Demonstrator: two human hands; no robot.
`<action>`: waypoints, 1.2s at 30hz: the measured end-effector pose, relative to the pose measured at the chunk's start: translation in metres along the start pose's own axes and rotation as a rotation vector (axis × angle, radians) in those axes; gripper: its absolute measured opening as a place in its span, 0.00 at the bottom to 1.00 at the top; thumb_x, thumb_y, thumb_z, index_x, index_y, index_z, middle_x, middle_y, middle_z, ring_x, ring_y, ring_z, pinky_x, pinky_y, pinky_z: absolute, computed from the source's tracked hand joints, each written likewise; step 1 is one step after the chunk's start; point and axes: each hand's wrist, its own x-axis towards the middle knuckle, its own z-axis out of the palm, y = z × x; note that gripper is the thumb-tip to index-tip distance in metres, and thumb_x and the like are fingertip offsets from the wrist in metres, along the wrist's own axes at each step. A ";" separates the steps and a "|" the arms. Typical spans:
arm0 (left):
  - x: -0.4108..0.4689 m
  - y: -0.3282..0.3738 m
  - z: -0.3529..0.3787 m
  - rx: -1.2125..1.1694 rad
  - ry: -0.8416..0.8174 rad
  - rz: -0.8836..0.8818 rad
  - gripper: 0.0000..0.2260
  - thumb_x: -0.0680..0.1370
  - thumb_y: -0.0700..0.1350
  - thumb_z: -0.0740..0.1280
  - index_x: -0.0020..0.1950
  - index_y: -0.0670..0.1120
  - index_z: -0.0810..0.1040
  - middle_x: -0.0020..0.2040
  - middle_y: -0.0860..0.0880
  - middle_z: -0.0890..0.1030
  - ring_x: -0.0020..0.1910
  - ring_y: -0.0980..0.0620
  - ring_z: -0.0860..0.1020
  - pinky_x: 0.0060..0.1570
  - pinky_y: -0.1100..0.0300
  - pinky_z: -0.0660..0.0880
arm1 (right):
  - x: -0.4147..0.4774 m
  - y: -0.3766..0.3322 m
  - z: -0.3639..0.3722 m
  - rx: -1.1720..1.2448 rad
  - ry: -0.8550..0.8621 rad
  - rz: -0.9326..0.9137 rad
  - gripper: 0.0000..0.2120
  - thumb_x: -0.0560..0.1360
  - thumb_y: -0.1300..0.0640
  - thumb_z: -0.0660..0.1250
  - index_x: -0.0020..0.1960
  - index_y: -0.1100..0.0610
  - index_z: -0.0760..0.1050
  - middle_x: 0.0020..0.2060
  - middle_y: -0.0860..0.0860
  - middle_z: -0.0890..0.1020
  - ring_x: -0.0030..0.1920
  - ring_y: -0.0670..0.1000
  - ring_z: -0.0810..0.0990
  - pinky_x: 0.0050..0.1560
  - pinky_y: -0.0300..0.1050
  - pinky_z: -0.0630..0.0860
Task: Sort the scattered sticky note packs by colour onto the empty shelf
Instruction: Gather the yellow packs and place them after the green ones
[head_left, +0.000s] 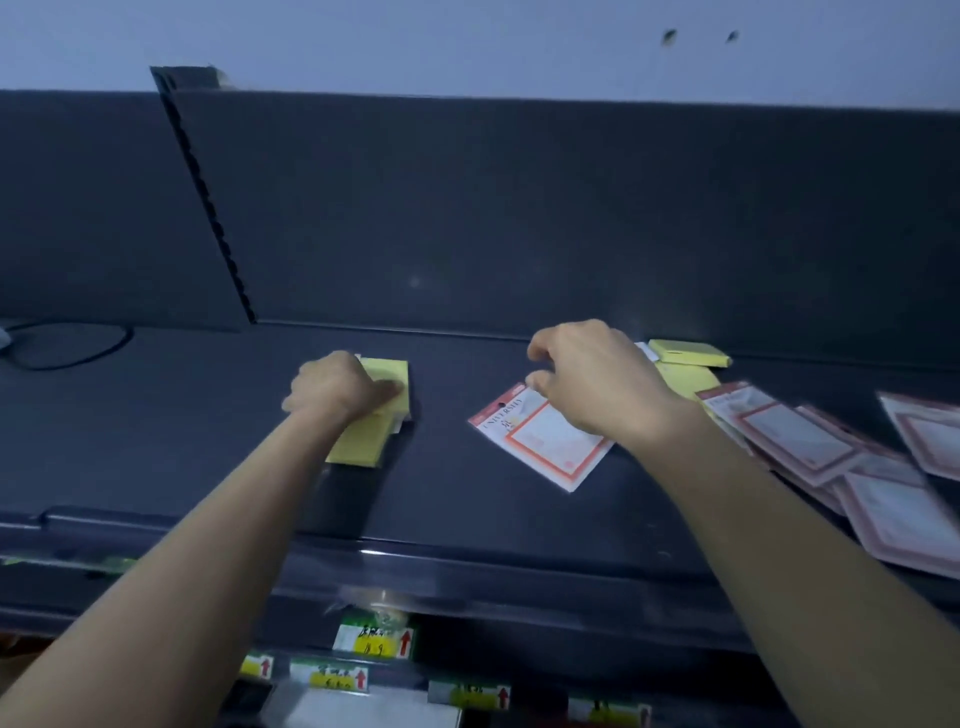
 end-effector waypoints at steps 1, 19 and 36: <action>0.002 0.004 0.000 -0.020 0.026 0.008 0.19 0.70 0.57 0.71 0.47 0.44 0.71 0.55 0.40 0.76 0.50 0.40 0.76 0.47 0.52 0.74 | 0.002 0.006 0.001 -0.001 -0.011 0.013 0.11 0.78 0.54 0.62 0.56 0.59 0.76 0.49 0.56 0.81 0.50 0.59 0.78 0.48 0.48 0.75; -0.082 0.131 0.009 -0.320 0.055 0.581 0.04 0.72 0.40 0.70 0.44 0.48 0.77 0.44 0.47 0.79 0.42 0.47 0.77 0.35 0.58 0.70 | 0.027 0.162 0.024 0.046 -0.337 0.544 0.24 0.72 0.37 0.67 0.34 0.58 0.68 0.43 0.53 0.75 0.50 0.58 0.75 0.49 0.47 0.70; -0.114 0.142 0.008 -0.272 0.116 0.536 0.05 0.72 0.39 0.69 0.44 0.48 0.78 0.38 0.52 0.78 0.40 0.49 0.77 0.34 0.61 0.71 | 0.049 0.154 0.010 0.202 -0.410 0.425 0.14 0.72 0.53 0.73 0.45 0.61 0.72 0.40 0.55 0.77 0.45 0.57 0.78 0.48 0.46 0.75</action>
